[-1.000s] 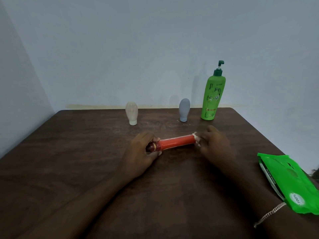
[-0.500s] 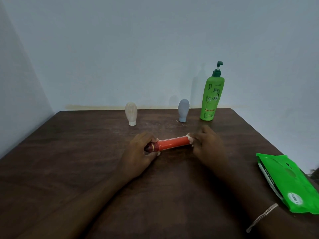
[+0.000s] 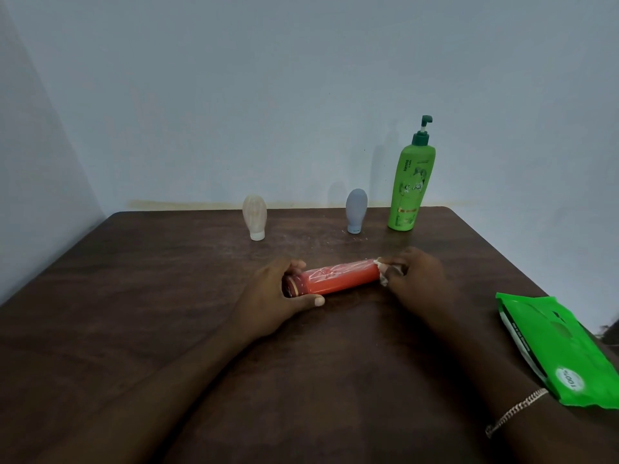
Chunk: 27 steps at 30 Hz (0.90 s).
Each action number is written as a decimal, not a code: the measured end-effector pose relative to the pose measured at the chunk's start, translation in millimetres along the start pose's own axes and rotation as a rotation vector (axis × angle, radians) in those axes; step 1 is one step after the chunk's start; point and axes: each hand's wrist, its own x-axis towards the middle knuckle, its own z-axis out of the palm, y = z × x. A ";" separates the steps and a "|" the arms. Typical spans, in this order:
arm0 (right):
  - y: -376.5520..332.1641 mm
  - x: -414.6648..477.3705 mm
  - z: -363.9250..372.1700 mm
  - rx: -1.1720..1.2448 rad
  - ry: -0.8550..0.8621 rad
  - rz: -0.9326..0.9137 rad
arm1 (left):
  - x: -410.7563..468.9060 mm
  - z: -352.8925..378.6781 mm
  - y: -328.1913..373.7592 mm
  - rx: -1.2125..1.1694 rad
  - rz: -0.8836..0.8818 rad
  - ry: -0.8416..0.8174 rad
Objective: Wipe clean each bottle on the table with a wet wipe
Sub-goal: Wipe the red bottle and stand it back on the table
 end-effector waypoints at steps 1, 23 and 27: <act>-0.2 0.1 0.2 -0.004 -0.004 0.002 | 0.7 0.0 -0.3 0.012 -0.016 -0.016; -59.6 -32.9 26.2 -0.095 -0.151 -0.368 | 3.4 -1.3 3.0 0.046 -0.048 -0.100; -70.7 -40.6 33.3 -0.078 -0.242 -0.485 | 0.3 0.5 3.1 0.045 -0.012 -0.080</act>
